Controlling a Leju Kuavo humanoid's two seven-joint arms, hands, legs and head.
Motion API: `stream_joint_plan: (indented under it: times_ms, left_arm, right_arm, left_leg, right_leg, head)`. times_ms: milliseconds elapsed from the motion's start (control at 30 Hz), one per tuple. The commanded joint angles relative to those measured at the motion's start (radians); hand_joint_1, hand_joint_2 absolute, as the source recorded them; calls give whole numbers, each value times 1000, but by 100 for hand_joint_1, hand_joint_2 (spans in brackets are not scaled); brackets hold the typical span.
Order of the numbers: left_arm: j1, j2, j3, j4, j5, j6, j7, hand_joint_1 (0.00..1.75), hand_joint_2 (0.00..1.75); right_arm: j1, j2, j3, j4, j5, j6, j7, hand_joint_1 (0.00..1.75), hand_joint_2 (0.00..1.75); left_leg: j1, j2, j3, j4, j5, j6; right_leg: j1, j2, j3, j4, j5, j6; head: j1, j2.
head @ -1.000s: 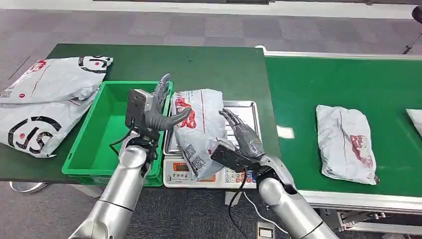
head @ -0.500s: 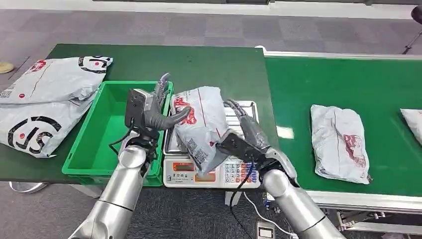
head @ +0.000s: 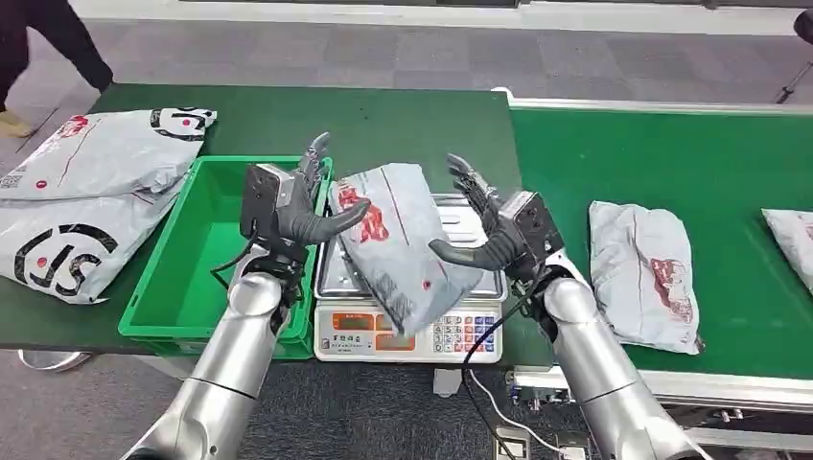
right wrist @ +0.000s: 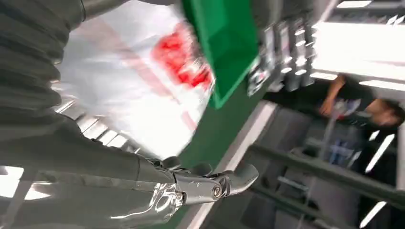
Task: Moved the parcel from conveyor to table for the left to box.
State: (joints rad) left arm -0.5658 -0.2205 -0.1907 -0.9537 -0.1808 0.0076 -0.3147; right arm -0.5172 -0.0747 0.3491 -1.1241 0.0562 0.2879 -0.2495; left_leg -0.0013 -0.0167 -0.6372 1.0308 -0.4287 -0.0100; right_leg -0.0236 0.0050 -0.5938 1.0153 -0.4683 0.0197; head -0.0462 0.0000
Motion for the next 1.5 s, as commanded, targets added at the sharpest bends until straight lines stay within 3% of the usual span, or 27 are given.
stream_joint_plan:
  times_ms: [33, 233, 333, 467, 567, 600, 867, 1000, 1133, 1233, 1300, 1500]
  left_arm:
    - [4, 44, -45, 23, -14, 7, -10, 0, 175]
    - [-29, 25, -32, 53, -43, -10, -13, 0, 175]
    - [-37, 22, -61, 69, -92, -8, 0, 0, 175]
    - [-49, 13, -80, 95, -146, 11, 22, 0, 175]
    - [-63, 3, -122, 124, -228, 41, 52, 0, 175]
    - [-72, -2, -149, 137, -269, 46, 61, 0, 175]
    - [-75, -9, -159, 143, -293, 49, 66, 0, 175]
    - [-120, -32, -228, 214, -386, 31, 109, 0, 175]
    - [-231, -31, -342, 400, -540, -54, 147, 0, 175]
    - [-289, -1, -495, 498, -688, -235, 48, 0, 175]
    - [-314, 8, -578, 570, -775, -306, 45, 0, 175]
    - [-331, -4, -631, 614, -818, -360, 20, 0, 175]
  right_arm:
    - [55, -65, 35, -79, -97, 41, -42, 0, 175]
    - [81, -46, 26, -132, -154, 104, -90, 0, 175]
    - [86, -11, -39, -152, -64, -121, -29, 0, 175]
    - [89, -7, -101, -103, 19, -265, 1, 0, 175]
    - [62, 40, -176, 5, 83, -411, 58, 0, 175]
    - [22, 47, -181, 73, 173, -492, 73, 0, 175]
    - [-8, 65, -206, 112, 193, -500, 74, 0, 175]
    - [-79, 70, -261, 237, 281, -554, 101, 0, 175]
    - [-175, 54, -309, 413, 240, -480, 67, 0, 175]
    - [-259, 54, -308, 546, 227, -427, 41, 0, 175]
    - [-298, 63, -302, 607, 213, -415, 20, 0, 175]
    - [-309, 76, -290, 627, 208, -417, 9, 0, 175]
  left_leg:
    - [1, 1, 6, -3, 0, -1]
    - [0, 1, 3, -1, 0, -1]
    - [0, 1, 1, -1, 0, -1]
    - [1, -1, 2, -1, 0, -1]
    - [1, 0, 4, -2, 0, 0]
    - [0, 1, 3, -1, 0, 0]
    - [0, 4, 3, -1, -1, -1]
    - [0, 2, 3, -1, 0, -1]
    - [0, 1, 2, 0, 0, 0]
    - [0, 3, 3, -1, 1, 0]
    - [-1, 4, 3, -1, 1, 0]
    - [-1, 5, 4, -1, 0, -1]
  right_leg:
    - [1, -1, 6, -4, 0, -2]
    - [1, 0, 3, -2, 0, -2]
    - [1, -1, 1, 0, 0, -2]
    - [1, -2, 3, -2, 0, -2]
    - [1, -2, 5, -3, 0, -2]
    - [1, 0, 3, -2, 0, -1]
    - [0, 2, 2, -1, 1, -1]
    - [0, 0, 3, -1, 1, -2]
    - [0, -1, 3, -1, 1, -1]
    - [0, 1, 4, -2, 2, -1]
    - [-1, 2, 3, -1, 3, -1]
    - [0, 3, 3, -2, 3, -1]
  head:
    - [0, 0]
    - [0, 0]
    - [0, 0]
    - [0, 0]
    - [0, 0]
    - [0, 0]
    - [0, 0]
    - [0, 0]
    - [0, 0]
    - [0, 0]
    - [0, 0]
    - [0, 0]
